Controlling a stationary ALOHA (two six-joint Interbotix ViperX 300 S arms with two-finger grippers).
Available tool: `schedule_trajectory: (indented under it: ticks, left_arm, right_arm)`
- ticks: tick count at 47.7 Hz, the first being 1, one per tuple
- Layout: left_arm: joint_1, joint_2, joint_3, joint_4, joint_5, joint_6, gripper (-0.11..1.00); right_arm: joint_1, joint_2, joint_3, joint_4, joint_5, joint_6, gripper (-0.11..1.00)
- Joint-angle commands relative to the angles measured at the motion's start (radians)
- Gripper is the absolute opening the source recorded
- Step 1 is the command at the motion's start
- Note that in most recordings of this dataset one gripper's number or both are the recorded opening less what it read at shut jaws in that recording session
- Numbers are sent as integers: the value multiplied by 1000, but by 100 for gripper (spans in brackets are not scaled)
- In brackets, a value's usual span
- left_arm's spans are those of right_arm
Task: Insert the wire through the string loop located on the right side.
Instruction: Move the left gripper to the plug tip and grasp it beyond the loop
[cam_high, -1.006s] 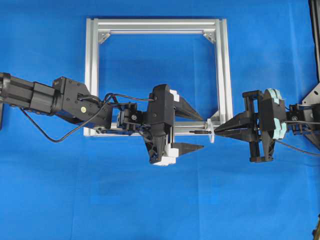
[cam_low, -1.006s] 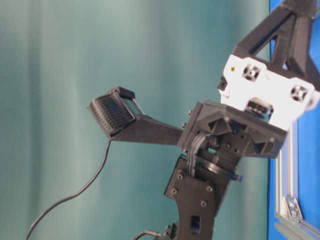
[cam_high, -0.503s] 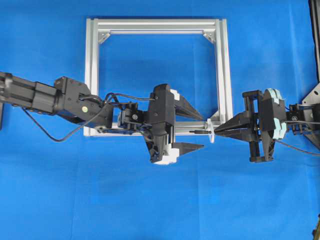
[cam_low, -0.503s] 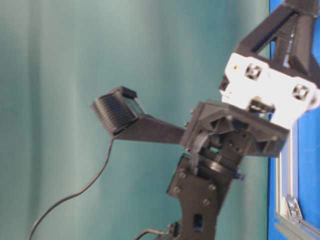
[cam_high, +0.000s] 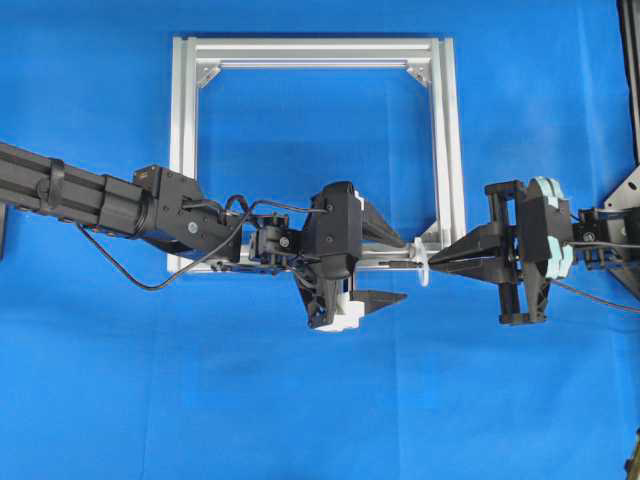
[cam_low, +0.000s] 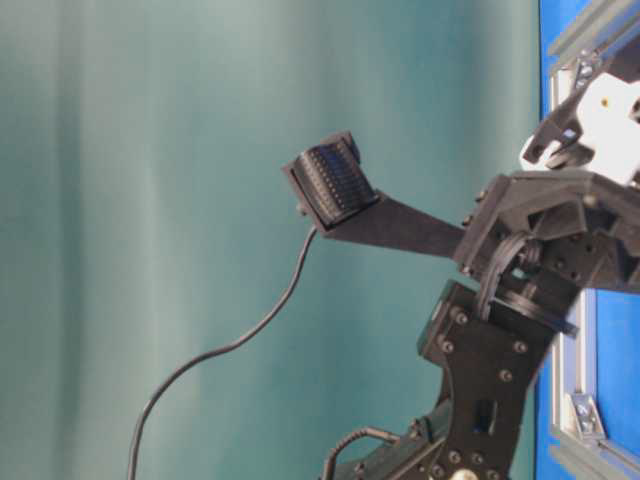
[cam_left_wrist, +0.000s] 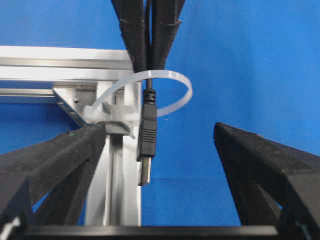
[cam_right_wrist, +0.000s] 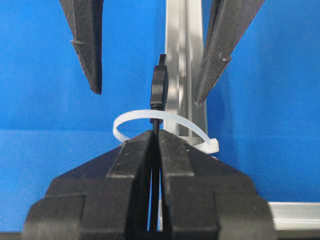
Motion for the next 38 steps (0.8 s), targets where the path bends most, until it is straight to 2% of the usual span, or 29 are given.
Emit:
schedule_trajectory:
  ticks: [1, 19, 26, 30, 38]
  left_arm:
    - [3, -21, -18, 2, -6, 0, 90]
    - [3, -23, -12, 2, -5, 0, 90]
    - [6, -25, -15, 2, 15, -5, 87]
    - [9, -21, -21, 2, 46, -5, 73]
    - [14, -21, -26, 2, 60, 3, 22]
  right_arm:
    - [-3, -6, -15, 0, -5, 0, -3]
    - [-2, -6, -17, 0, -2, 0, -3]
    - [-2, -6, -17, 0, -2, 0, -3]
    - [-2, -6, -17, 0, -2, 0, -3]
    - [-3, -6, -15, 0, -2, 0, -3]
